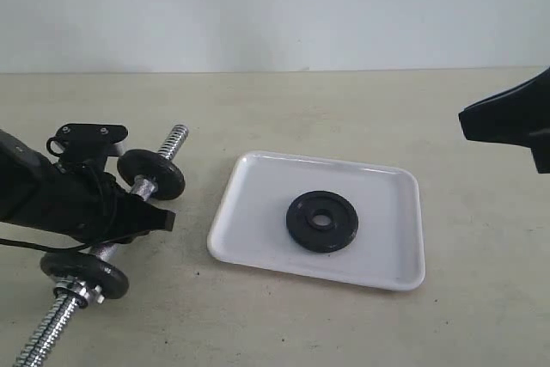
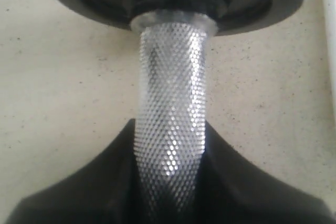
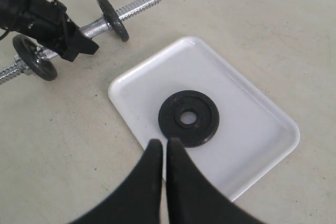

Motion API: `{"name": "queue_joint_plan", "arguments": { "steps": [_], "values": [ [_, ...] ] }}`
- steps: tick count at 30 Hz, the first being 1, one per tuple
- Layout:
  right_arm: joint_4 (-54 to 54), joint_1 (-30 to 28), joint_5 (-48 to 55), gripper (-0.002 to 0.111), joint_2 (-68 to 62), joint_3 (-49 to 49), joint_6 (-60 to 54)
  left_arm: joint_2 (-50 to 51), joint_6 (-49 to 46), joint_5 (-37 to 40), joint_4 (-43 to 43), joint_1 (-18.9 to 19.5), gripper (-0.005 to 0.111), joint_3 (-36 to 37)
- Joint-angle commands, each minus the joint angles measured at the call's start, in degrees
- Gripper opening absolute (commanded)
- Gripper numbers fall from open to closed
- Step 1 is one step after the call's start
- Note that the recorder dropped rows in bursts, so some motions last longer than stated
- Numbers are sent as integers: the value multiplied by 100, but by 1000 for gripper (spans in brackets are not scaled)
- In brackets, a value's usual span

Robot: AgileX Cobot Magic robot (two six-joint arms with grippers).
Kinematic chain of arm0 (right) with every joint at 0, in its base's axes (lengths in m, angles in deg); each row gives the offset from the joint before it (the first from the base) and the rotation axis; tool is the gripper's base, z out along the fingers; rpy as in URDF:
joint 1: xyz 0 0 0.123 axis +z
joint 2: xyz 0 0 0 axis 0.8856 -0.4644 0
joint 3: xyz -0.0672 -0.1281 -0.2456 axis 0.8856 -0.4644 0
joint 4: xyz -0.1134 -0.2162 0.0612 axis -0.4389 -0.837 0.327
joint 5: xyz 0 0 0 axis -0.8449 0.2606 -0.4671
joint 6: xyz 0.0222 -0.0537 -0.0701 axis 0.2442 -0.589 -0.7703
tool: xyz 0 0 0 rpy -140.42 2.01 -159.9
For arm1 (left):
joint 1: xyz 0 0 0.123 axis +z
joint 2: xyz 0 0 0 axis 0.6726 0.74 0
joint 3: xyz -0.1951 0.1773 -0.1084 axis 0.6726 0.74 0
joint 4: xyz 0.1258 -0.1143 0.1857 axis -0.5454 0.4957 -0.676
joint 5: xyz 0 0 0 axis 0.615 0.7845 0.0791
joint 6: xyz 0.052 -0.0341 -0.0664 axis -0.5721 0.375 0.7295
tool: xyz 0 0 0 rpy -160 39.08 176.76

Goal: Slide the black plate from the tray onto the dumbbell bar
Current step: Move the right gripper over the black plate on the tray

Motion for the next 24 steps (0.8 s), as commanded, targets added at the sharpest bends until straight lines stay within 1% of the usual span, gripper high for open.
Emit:
{"name": "queue_joint_plan", "arguments": {
  "steps": [1,24],
  "values": [
    [4,3,-10,0,2,20,-29,-96,-43,-151,2,16,4,2],
    [4,3,-525,0,2,20,-14,-96,-80,-157,2,16,4,3]
  ]
}}
